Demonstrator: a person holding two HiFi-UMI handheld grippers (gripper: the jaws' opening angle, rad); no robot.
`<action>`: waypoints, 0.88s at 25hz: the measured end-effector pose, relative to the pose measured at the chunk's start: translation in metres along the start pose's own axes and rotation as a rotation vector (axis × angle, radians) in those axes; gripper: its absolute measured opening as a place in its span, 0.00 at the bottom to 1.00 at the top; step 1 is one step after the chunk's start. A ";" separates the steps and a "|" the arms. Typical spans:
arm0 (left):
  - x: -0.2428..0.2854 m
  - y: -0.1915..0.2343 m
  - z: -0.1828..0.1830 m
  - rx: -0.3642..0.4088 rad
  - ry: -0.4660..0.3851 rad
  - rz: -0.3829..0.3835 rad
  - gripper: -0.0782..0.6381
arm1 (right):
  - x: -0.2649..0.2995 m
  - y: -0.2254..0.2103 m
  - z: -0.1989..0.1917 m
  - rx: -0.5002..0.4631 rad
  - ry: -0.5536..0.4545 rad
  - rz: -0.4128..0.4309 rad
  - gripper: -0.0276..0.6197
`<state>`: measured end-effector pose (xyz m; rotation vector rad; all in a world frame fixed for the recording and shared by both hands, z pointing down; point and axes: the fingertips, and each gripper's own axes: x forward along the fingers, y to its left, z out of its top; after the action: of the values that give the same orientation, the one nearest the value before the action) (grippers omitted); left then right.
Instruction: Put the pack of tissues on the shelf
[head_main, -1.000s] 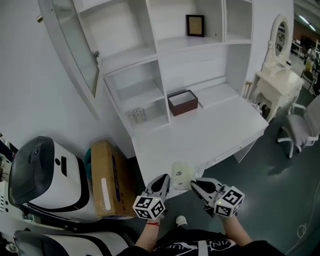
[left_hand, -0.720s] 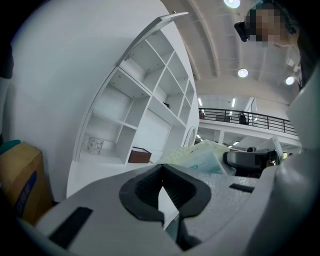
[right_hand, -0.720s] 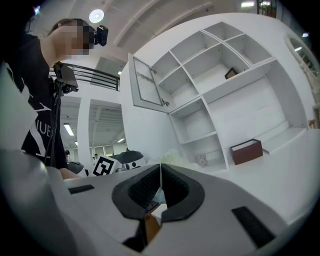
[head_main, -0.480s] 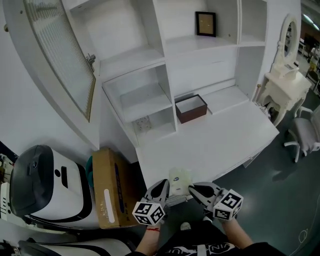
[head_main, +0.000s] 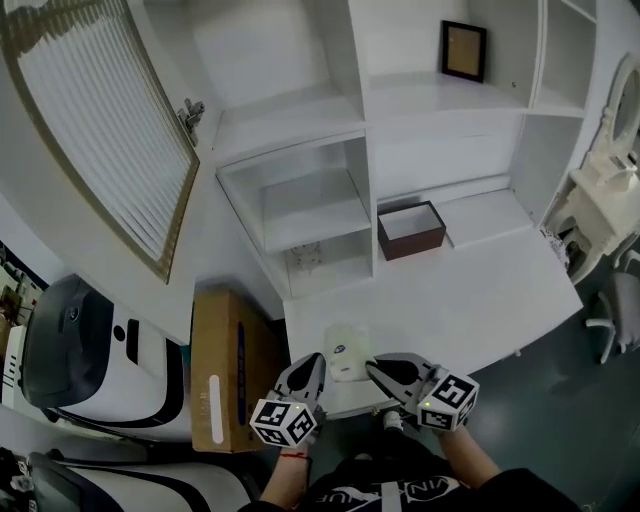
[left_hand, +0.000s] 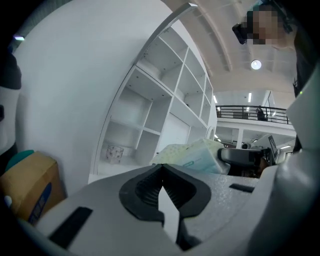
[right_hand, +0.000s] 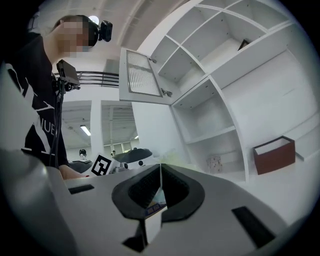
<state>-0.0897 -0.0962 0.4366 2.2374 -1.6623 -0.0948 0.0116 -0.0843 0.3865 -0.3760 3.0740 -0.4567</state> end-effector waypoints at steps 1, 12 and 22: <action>0.006 0.005 0.006 -0.003 -0.013 0.017 0.12 | 0.004 -0.007 0.006 -0.007 -0.002 0.012 0.05; 0.063 0.022 0.017 -0.035 -0.025 0.064 0.12 | 0.030 -0.075 0.027 0.012 -0.006 0.076 0.05; 0.087 0.033 0.026 -0.016 0.009 0.114 0.12 | 0.056 -0.105 0.041 -0.061 0.001 0.168 0.05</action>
<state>-0.0993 -0.1926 0.4362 2.1234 -1.7739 -0.0683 -0.0162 -0.2070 0.3784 -0.1164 3.0916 -0.3587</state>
